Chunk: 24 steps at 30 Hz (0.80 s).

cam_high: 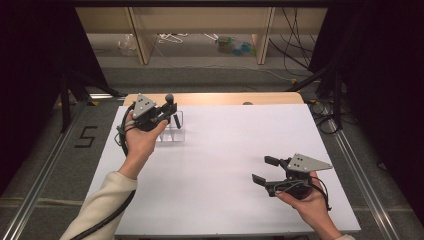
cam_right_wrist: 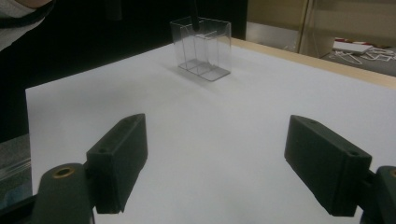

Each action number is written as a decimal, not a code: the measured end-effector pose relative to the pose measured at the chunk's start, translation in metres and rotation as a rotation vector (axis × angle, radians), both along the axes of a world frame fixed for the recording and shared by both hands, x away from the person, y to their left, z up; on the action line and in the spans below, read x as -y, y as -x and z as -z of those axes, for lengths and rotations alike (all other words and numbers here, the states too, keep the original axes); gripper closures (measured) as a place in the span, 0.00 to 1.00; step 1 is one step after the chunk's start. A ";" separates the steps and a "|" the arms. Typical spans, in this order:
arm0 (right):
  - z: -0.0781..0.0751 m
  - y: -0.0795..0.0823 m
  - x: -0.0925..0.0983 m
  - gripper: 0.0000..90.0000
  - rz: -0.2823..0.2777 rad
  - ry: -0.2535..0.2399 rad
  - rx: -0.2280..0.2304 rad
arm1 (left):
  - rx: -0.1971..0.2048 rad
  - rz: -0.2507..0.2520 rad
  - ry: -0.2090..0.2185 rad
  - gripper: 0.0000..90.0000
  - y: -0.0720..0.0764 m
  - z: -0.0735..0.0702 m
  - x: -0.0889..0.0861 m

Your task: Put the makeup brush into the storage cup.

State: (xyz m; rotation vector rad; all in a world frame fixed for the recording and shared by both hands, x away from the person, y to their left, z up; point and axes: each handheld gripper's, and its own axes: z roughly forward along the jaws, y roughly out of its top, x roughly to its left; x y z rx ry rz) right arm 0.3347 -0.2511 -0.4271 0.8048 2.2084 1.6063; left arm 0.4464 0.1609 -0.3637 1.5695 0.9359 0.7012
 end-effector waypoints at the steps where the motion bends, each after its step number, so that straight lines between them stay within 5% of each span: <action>1: 0.000 0.000 0.000 0.25 0.000 0.002 0.002 | 0.000 -0.001 0.000 0.86 0.000 0.000 0.000; 24: 0.000 0.000 0.000 0.25 0.001 -0.001 -0.005 | 0.008 -0.007 0.000 0.86 -0.005 0.000 0.000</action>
